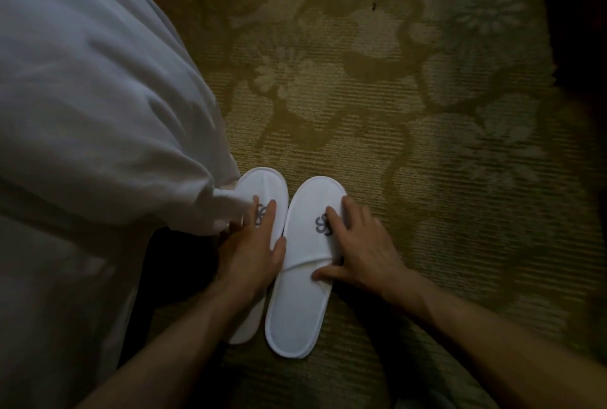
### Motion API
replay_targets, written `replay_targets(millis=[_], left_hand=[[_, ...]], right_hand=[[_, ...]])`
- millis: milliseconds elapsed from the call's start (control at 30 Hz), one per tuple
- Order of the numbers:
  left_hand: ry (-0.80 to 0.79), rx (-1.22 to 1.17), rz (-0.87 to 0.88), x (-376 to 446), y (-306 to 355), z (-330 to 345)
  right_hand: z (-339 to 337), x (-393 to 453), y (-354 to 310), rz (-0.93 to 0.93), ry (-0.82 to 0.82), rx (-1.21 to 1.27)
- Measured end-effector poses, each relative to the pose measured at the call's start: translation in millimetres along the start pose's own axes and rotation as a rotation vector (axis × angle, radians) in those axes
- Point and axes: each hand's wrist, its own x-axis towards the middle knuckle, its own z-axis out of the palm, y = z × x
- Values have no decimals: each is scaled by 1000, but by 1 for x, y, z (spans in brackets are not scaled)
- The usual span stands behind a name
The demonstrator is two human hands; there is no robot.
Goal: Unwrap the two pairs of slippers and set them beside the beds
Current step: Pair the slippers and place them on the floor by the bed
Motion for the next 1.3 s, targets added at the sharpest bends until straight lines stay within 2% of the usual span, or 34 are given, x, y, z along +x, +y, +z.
replay_targets(millis=[800, 1167, 1300], left_hand=[[7, -1, -50, 15, -1, 0], [0, -105, -17, 17, -10, -6], [42, -17, -41, 21, -6, 0]], right_hand=[[1, 1, -5, -13, 13, 74], [3, 6, -11, 23, 20, 100], [6, 7, -12, 27, 35, 102]])
